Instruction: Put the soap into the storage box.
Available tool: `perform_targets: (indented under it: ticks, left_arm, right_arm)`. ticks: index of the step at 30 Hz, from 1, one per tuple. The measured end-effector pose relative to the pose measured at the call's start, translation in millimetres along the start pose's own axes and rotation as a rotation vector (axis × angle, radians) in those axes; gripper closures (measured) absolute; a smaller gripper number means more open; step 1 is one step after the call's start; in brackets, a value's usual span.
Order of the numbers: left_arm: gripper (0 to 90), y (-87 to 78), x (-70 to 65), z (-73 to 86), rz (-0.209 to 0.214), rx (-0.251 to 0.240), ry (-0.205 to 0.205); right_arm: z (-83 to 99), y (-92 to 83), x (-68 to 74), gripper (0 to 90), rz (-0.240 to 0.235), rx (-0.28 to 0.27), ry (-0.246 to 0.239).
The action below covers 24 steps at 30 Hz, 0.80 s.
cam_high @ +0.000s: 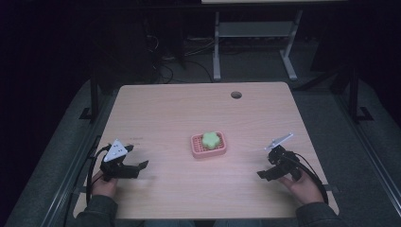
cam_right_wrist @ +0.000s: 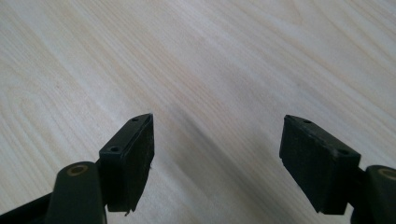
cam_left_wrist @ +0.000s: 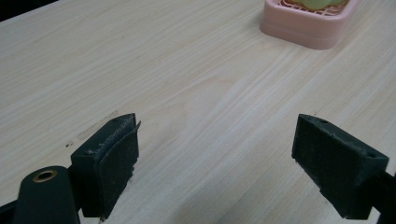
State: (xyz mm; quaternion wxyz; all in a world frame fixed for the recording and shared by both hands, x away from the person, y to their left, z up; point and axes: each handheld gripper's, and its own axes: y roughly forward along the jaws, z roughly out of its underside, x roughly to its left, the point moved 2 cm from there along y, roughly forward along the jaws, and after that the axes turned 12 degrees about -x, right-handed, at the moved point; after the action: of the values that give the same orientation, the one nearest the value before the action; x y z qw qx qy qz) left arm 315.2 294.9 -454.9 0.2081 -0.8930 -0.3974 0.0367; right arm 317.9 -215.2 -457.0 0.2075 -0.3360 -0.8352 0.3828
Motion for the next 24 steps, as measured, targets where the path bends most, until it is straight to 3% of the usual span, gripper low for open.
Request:
perform_targets:
  ticks: [12,24]
  left_arm:
    - [14.4,0.3,-0.1,0.6,-0.002,0.005,0.000]
    - [14.4,0.5,-0.4,0.5,-0.007,-0.005,-0.005]
  right_arm:
    - [14.4,-8.7,11.8,26.2,0.012,-0.030,-0.005]
    - [29.8,-16.5,16.4,25.8,0.025,-0.080,0.026]
